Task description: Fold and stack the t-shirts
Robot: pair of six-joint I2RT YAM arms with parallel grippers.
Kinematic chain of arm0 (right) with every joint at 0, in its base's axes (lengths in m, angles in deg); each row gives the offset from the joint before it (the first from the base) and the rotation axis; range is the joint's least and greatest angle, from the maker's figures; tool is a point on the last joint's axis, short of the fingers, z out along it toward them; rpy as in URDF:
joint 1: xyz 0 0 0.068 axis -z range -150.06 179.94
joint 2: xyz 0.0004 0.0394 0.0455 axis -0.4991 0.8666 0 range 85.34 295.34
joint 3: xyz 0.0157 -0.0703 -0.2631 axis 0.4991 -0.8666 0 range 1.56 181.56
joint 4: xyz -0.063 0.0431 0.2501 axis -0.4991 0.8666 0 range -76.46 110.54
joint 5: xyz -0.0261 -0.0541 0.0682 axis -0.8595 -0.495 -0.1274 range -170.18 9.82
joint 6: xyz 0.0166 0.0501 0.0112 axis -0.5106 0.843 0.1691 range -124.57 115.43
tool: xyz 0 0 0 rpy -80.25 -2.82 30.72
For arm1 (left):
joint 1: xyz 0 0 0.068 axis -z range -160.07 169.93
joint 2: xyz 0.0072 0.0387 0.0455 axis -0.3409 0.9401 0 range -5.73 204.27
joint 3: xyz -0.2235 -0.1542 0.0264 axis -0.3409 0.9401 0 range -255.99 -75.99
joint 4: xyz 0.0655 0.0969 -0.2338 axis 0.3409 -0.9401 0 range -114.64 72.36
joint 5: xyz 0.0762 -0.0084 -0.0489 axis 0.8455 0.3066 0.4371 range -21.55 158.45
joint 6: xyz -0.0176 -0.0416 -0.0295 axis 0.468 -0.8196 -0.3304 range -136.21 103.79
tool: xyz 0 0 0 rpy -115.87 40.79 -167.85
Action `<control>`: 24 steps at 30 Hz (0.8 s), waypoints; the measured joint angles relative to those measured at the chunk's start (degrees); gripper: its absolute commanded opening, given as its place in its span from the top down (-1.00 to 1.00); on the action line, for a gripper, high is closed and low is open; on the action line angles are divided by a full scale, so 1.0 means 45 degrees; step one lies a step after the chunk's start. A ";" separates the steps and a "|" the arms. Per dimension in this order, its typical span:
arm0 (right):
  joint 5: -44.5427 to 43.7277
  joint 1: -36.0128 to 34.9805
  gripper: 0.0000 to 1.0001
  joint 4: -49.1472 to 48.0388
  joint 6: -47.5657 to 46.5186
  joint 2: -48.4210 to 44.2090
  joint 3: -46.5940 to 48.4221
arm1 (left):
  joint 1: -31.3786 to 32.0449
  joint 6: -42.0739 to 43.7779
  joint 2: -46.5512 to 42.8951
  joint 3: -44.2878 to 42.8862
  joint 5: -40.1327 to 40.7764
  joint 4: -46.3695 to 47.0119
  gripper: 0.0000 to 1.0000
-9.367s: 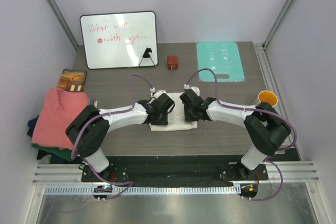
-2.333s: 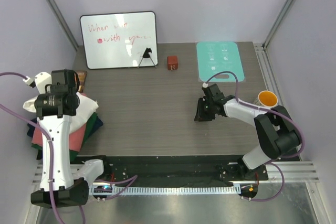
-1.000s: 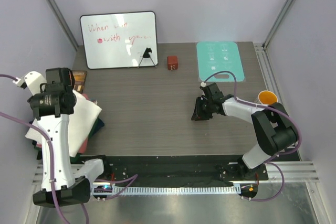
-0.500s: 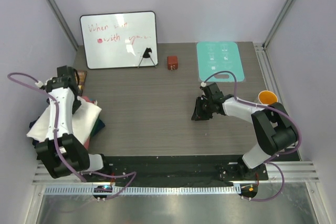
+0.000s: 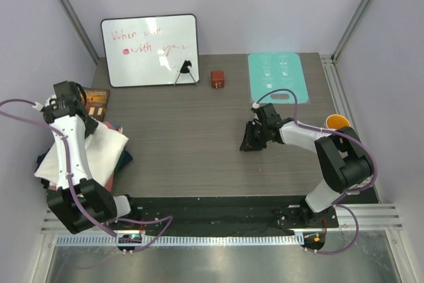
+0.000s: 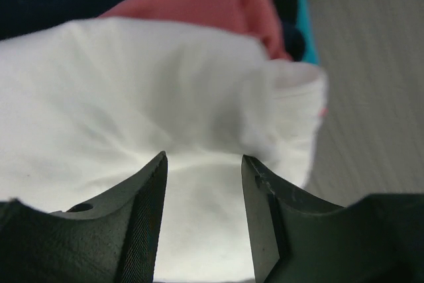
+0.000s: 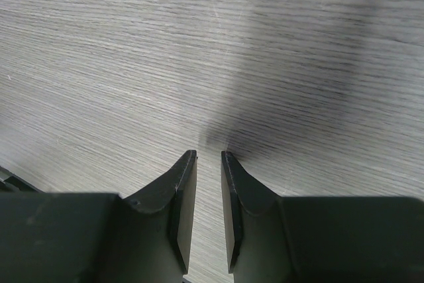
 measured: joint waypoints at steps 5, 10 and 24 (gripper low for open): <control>-0.0015 -0.0005 0.43 0.0000 0.0005 -0.0107 0.0000 | 0.0272 -0.0063 0.0204 -0.2599 -0.1559 0.0058 0.06; -0.0010 -0.0005 0.39 -0.0087 0.0005 -0.0165 -0.0063 | 0.2506 -0.0248 0.0117 -0.3575 -0.2535 0.0369 0.12; -0.0389 -0.0102 0.38 -0.0272 -0.0005 -0.0452 -0.0253 | 1.0885 -0.0408 0.3667 0.0675 -0.3361 0.3317 0.03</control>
